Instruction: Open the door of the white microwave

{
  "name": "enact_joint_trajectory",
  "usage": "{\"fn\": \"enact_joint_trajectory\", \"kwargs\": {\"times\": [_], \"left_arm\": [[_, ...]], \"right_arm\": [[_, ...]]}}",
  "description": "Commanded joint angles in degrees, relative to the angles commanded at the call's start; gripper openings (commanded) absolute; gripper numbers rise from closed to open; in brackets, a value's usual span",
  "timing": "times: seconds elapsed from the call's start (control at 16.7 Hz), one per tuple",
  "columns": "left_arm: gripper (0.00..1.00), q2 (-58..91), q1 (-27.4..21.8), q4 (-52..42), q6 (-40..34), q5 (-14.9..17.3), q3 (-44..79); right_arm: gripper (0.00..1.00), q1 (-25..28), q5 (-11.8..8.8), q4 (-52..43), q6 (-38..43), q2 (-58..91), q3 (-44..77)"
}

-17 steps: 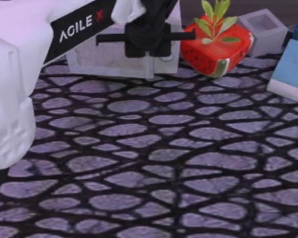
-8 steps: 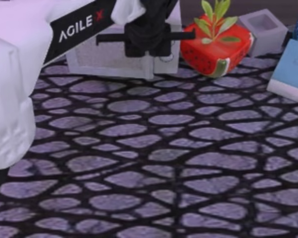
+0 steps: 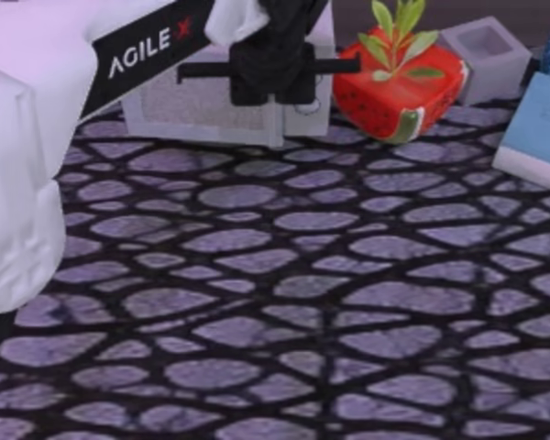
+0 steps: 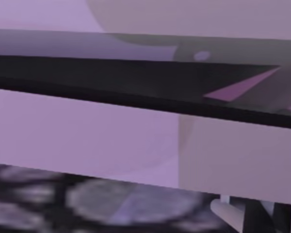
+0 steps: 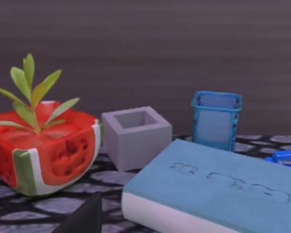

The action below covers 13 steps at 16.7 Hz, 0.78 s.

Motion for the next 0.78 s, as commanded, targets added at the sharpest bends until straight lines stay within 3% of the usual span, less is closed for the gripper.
{"fn": "enact_joint_trajectory", "kwargs": {"times": [0.36,0.78], "left_arm": [[0.0,0.2,-0.4,0.2,-0.1,0.3,-0.3],[0.0,-6.0,0.4,5.5,5.4,2.5,-10.1]], "right_arm": [[1.0,0.0,0.0,0.0,0.0,0.0,0.0],[1.0,0.0,0.0,0.0,0.0,0.0,0.0]]}}
